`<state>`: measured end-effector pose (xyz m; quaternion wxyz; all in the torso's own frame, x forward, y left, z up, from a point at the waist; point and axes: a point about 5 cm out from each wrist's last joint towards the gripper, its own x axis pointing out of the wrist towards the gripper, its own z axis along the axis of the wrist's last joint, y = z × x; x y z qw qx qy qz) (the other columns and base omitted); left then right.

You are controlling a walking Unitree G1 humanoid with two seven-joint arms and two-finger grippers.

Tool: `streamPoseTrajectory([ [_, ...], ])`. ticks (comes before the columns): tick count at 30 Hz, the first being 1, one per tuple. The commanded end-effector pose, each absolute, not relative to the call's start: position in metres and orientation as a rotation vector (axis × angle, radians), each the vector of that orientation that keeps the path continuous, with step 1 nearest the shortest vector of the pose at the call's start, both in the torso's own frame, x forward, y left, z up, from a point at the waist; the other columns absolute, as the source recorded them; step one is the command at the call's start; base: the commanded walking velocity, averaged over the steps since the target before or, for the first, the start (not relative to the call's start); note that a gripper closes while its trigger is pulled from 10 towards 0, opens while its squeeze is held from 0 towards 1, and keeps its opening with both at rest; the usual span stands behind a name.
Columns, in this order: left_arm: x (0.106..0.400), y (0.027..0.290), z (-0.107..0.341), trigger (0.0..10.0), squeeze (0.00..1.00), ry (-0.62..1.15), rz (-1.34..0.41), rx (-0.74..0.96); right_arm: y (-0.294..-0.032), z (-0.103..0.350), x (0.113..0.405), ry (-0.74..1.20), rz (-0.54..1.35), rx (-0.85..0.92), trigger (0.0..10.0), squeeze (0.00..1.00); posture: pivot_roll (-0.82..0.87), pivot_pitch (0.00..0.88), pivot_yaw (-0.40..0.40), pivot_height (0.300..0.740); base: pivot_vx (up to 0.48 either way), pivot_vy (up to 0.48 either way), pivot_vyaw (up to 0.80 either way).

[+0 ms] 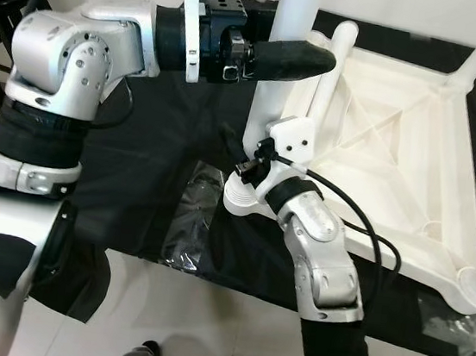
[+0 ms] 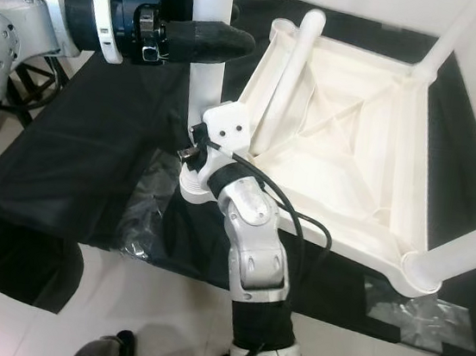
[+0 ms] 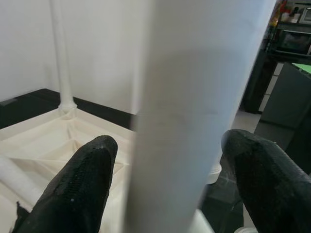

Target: Building children table

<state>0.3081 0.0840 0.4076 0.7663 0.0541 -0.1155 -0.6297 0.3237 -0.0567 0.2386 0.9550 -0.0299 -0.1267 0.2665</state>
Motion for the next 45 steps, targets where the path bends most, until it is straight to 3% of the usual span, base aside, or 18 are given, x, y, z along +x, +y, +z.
streamPoseTrajectory([
  [1, 0.300, 0.075, 0.410, 10.0, 0.00, -0.260, -1.389, 0.147, -0.044, 0.192, 0.329, -0.016, 0.558, -0.001, 0.0, 0.00, 0.10, 0.271, -0.029, 0.740, 0.000, 0.000, 0.00],
  [8, 0.287, 0.075, 0.415, 10.0, 0.00, -0.279, -1.398, 0.161, -0.042, 0.203, 0.336, -0.054, 0.557, -0.008, 0.0, 0.00, 0.10, 0.270, -0.029, 0.740, 0.000, 0.000, 0.00],
  [9, 0.284, 0.079, 0.416, 5.5, 0.00, -0.281, -1.403, 0.167, -0.042, 0.207, 0.335, -0.059, 0.544, -0.018, 0.0, 0.00, 0.10, 0.270, -0.030, 0.740, 0.000, 0.000, 0.00],
  [11, 0.282, 0.081, 0.416, 5.5, 0.00, -0.282, -1.406, 0.171, -0.042, 0.209, 0.333, -0.060, 0.533, -0.024, 0.0, 0.00, 0.10, 0.270, -0.030, 0.740, 0.000, 0.000, 0.00],
  [12, 0.280, 0.084, 0.416, 0.0, 0.00, -0.281, -1.412, 0.174, -0.041, 0.211, 0.331, -0.063, 0.526, -0.027, 0.0, 0.00, 0.10, 0.270, -0.029, 0.740, 0.000, 0.000, 0.00],
  [17, 0.277, 0.090, 0.413, 0.0, 0.00, -0.278, -1.424, 0.181, -0.039, 0.215, 0.325, -0.058, 0.505, -0.024, 0.0, 0.00, 0.10, 0.270, -0.030, 0.740, 0.000, 0.000, 0.00],
  [18, 0.276, 0.091, 0.411, 0.0, 0.00, -0.277, -1.428, 0.181, -0.038, 0.219, 0.324, -0.066, 0.516, -0.027, 3.9, 0.00, 0.10, 0.271, -0.032, 0.740, 0.000, 0.000, 0.00],
  [19, 0.276, 0.090, 0.410, 0.0, 0.00, -0.276, -1.430, 0.180, -0.037, 0.223, 0.325, -0.080, 0.538, -0.033, 9.5, 0.00, 0.10, 0.273, -0.035, 0.740, 0.000, 0.000, 0.00],
  [26, 0.274, 0.079, 0.418, 0.0, 0.00, -0.274, -1.428, 0.175, -0.050, 0.255, 0.344, -0.192, 0.664, -0.086, 10.0, 0.00, 0.09, 0.280, -0.045, 0.740, 0.000, 0.000, 0.00],
  [27, 0.273, 0.078, 0.421, 0.0, 0.00, -0.274, -1.427, 0.173, -0.052, 0.263, 0.348, -0.220, 0.722, -0.097, 10.0, 0.22, 0.09, 0.280, -0.045, 0.740, 0.000, 0.000, 0.00],
  [29, 0.273, 0.078, 0.422, 0.0, 0.00, -0.274, -1.426, 0.172, -0.053, 0.269, 0.349, -0.237, 0.778, -0.108, 10.0, 0.22, 0.09, 0.280, -0.045, 0.740, 0.000, 0.000, 0.00],
  [30, 0.273, 0.079, 0.420, 0.0, 0.00, -0.273, -1.426, 0.172, -0.053, 0.274, 0.348, -0.257, 0.898, -0.122, 10.0, 1.00, 0.09, 0.282, -0.044, 0.740, 0.000, 0.000, 0.00],
  [35, 0.272, 0.082, 0.416, 0.0, 0.00, -0.270, -1.426, 0.173, -0.060, 0.294, 0.349, -0.313, 1.252, -0.162, 10.0, 1.00, 0.10, 0.285, -0.042, 0.740, 0.000, 0.000, 0.00],
  [36, 0.272, 0.082, 0.416, 0.0, 0.00, -0.270, -1.427, 0.172, -0.060, 0.296, 0.351, -0.315, 1.303, -0.182, 10.0, 0.93, 0.10, 0.287, -0.042, 0.740, 0.000, 0.000, 0.00],
  [37, 0.271, 0.082, 0.415, 0.0, 0.00, -0.269, -1.428, 0.173, -0.060, 0.298, 0.353, -0.316, 1.338, -0.195, 10.0, 0.28, 0.10, 0.289, -0.042, 0.740, 0.000, 0.000, 0.00],
  [39, 0.271, 0.083, 0.415, 0.0, 0.00, -0.269, -1.428, 0.173, -0.060, 0.299, 0.354, -0.317, 1.359, -0.202, 10.0, 0.28, 0.10, 0.289, -0.042, 0.740, 0.000, 0.000, 0.00],
  [40, 0.271, 0.083, 0.414, 0.0, 0.00, -0.269, -1.429, 0.173, -0.058, 0.300, 0.354, -0.304, 1.400, -0.200, 10.0, 0.00, 0.11, 0.289, -0.041, 0.740, 0.000, 0.000, 0.00],
  [45, 0.267, 0.079, 0.418, 0.0, 0.00, -0.268, -1.428, 0.176, -0.053, 0.302, 0.359, -0.265, 1.494, -0.203, 10.0, 0.00, 0.11, 0.288, -0.042, 0.740, 0.000, 0.000, 0.00],
])
